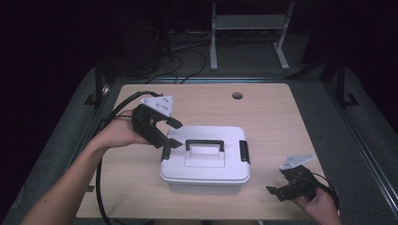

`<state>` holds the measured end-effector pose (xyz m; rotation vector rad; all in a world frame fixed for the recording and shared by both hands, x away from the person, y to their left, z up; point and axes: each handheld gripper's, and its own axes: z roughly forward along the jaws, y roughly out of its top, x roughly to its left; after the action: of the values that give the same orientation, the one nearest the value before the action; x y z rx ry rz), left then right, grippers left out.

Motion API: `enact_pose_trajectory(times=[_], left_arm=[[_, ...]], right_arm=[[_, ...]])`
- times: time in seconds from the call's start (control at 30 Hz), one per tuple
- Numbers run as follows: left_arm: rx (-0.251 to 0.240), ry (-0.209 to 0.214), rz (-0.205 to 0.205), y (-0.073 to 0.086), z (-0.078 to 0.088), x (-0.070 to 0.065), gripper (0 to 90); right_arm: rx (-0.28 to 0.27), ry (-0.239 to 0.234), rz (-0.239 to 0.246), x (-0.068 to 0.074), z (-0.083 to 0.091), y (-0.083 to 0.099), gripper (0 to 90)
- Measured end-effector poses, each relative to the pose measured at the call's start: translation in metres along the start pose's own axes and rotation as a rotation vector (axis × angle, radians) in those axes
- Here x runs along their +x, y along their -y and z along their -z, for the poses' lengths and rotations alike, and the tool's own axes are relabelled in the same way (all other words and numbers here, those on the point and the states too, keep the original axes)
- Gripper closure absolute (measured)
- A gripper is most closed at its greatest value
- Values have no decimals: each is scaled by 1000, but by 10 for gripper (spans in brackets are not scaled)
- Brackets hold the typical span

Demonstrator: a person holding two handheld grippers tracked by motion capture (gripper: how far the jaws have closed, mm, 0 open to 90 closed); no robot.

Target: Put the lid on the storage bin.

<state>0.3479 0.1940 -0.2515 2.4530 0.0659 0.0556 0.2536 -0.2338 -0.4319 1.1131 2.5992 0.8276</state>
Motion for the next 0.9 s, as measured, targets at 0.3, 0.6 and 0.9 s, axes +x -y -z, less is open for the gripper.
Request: enact_pose_trajectory(times=[0.3,0.6,0.9], left_arm=[[-31,-39,45,28,17,-2,308],[-38,-67,82,56,27,-5,277],[-41,-80,121,83,28,-7,266]], right_arm=[[6,1,0,0,-1,0,150],[8,4,3,-1,0,1,149],[9,2,2,1,-1,0,149]])
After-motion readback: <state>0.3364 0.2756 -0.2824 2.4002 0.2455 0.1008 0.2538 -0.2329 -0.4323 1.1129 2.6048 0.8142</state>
